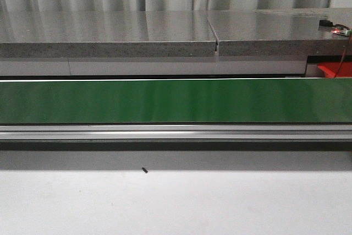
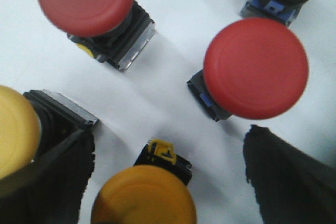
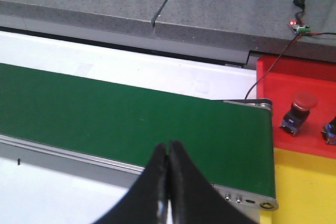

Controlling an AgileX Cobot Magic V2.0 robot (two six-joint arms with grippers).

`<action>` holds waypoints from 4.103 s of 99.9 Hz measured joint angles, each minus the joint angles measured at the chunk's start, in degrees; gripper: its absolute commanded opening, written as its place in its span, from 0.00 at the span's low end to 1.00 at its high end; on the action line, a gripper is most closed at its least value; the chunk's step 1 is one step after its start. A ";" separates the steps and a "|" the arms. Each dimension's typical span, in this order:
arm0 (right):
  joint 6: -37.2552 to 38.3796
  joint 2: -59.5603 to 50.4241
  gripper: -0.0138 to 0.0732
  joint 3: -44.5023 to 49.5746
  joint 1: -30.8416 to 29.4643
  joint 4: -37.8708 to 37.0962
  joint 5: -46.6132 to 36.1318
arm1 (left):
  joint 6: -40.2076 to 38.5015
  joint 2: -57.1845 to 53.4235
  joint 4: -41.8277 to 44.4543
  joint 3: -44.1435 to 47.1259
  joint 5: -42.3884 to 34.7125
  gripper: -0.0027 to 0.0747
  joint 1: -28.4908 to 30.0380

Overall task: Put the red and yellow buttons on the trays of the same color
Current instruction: 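Lower the left gripper onto a yellow button and grasp it, then carry the yellow button onto the green belt and open the left gripper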

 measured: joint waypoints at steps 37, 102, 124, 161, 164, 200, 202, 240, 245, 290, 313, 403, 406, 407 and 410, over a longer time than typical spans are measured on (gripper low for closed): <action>0.00 0.00 0.08 0.00 0.00 0.00 0.00 | 0.00 -0.12 0.00 0.00 0.06 0.09 0.00; 0.00 0.00 0.08 0.00 0.00 0.00 0.00 | 2.20 -21.03 -2.04 -1.70 8.47 0.05 -9.13; 0.00 0.00 0.08 0.00 0.00 0.00 0.00 | 4.50 -20.10 -2.73 -6.11 12.37 0.05 -16.14; 0.00 0.00 0.08 0.00 0.00 0.00 0.00 | 4.63 -15.42 -6.71 -6.53 12.61 0.05 -17.70; 0.00 0.00 0.08 0.00 0.00 0.00 0.00 | 4.63 -14.77 -6.85 -6.53 12.61 0.05 -17.70; 0.00 0.00 0.08 0.00 0.00 0.00 0.00 | 4.72 -8.83 -8.11 -6.53 12.61 0.05 -17.70; 0.00 0.00 0.08 0.00 0.00 0.00 0.00 | 4.72 -8.56 -8.19 -6.53 12.71 0.05 -17.70; 0.00 0.00 0.08 0.00 0.00 0.00 0.00 | 8.99 -8.31 -11.78 -6.85 13.90 0.21 -17.83; 0.00 0.00 0.08 0.00 0.00 0.00 0.00 | 9.43 -8.31 -12.17 -6.85 13.91 0.21 -17.83; 0.00 0.00 0.08 0.00 0.00 0.00 0.00 | 9.86 -8.31 -13.23 -6.96 13.91 0.38 -17.83; 0.00 0.00 0.08 0.00 0.00 0.00 0.00 | 9.99 -8.31 -13.22 -6.96 13.99 0.93 -17.83; 0.00 0.00 0.08 0.00 0.00 0.00 0.00 | 9.01 -18.12 -9.24 -10.92 18.04 0.93 -0.38; 0.00 0.00 0.08 0.00 0.00 0.00 0.00 | 9.01 -18.12 -9.20 -10.92 18.26 0.93 1.03; 0.00 0.00 0.08 0.00 0.00 0.00 0.00 | 9.01 -18.12 -9.20 -10.92 18.27 0.93 1.39; 0.00 0.00 0.08 0.00 0.00 0.00 0.00 | 9.01 -18.12 -9.20 -10.92 18.34 0.93 3.05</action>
